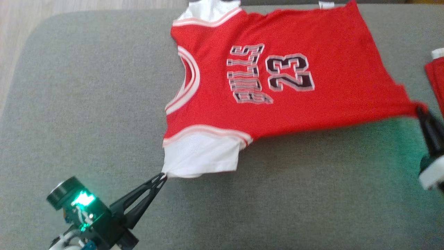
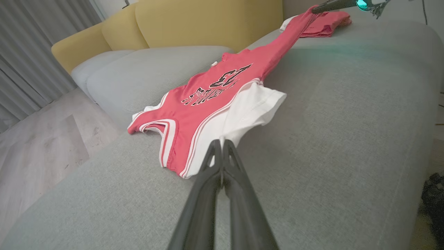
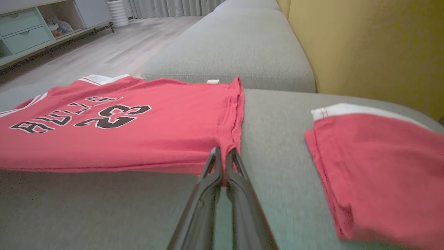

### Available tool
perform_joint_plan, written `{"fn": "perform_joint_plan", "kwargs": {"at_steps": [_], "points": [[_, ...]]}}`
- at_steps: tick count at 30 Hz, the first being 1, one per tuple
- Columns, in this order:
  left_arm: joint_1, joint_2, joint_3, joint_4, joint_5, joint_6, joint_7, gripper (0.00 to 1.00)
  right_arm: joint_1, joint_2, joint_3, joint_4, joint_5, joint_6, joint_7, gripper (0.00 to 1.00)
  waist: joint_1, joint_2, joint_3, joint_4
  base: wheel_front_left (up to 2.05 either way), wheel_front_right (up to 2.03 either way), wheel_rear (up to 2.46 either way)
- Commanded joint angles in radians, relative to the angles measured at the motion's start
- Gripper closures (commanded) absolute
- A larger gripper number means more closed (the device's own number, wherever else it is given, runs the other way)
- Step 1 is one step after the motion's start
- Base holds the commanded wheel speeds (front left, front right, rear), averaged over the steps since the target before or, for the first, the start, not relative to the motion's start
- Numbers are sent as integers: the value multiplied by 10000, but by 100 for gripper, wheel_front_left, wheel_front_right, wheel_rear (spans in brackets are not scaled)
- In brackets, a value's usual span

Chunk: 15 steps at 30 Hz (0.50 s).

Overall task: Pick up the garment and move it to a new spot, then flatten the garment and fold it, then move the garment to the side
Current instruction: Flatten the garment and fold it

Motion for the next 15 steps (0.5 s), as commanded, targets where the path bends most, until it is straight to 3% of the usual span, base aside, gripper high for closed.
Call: {"fn": "perform_joint_plan", "kwargs": {"at_steps": [1,6,15], "points": [[-174,575,429,-305,-95,192,2,100,533,-203,-248,-413,-162,35,-136,100,3,-1,-134,-57,0,0,0],[-474,534,643,-248,-194,186,-8,100,1171,96,-730,-739,-497,35,-130,100,3,-1,26,-168,0,0,0],[-2478,248,1251,733,197,-502,-1,100,187,572,-1121,-833,-748,35,488,100,3,-1,719,-363,0,0,0]]}}
